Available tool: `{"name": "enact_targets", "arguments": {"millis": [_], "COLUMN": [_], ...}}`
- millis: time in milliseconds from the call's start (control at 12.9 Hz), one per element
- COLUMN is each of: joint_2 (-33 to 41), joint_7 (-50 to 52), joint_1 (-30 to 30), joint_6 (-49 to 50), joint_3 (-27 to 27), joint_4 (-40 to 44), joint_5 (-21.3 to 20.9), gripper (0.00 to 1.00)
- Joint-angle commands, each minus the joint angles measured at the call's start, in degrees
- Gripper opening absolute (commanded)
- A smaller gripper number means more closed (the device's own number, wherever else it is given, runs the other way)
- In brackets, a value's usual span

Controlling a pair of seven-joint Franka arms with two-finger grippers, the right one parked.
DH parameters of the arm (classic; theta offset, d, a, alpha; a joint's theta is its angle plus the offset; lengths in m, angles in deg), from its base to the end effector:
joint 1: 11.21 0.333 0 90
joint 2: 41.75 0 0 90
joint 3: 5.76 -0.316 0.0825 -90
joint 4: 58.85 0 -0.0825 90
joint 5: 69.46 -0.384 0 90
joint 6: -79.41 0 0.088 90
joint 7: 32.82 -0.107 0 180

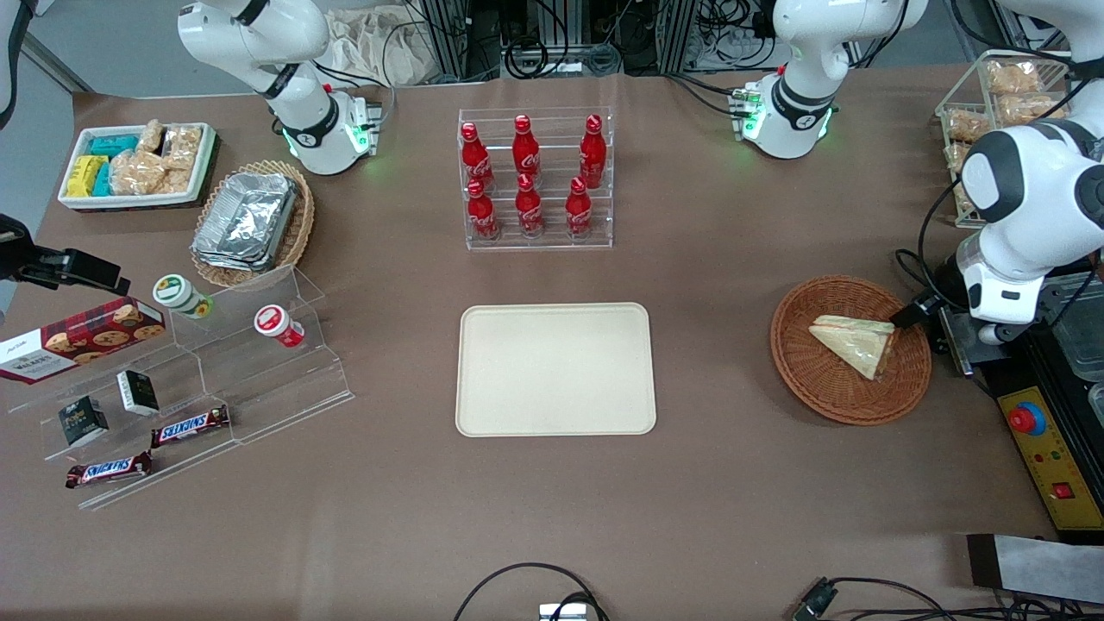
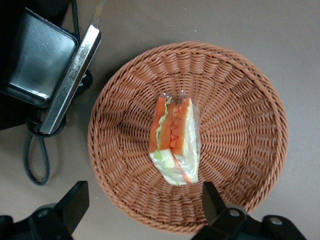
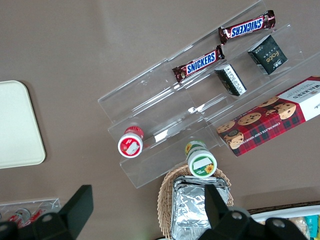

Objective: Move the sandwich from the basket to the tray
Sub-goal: 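Move the left gripper over the wrapped sandwich in the wicker basket, then lower the open left gripper and close it on the sandwich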

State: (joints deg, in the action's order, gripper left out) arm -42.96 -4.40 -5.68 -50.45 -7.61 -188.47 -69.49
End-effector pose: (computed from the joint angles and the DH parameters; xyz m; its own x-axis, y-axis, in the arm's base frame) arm 0.5155 0.0668 0.3501 0.8111 0.5847 -0.0144 0.5846 -0.8113 -0.0090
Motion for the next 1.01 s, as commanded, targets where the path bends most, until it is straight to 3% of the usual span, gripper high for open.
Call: {"name": "enact_targets", "arguments": {"millis": [0,929], "joint_2": [-0.7,-7.8], "joint_7": [3.2,8.0], "joint_1": [0.4,-0.3], "joint_6": [-6.9,-19.1], "joint_3": [0.4,0.5], "joint_4": [-3.7,-5.9], "joint_5": [0.2,0.4], "gripper": [1.00,1.00]}}
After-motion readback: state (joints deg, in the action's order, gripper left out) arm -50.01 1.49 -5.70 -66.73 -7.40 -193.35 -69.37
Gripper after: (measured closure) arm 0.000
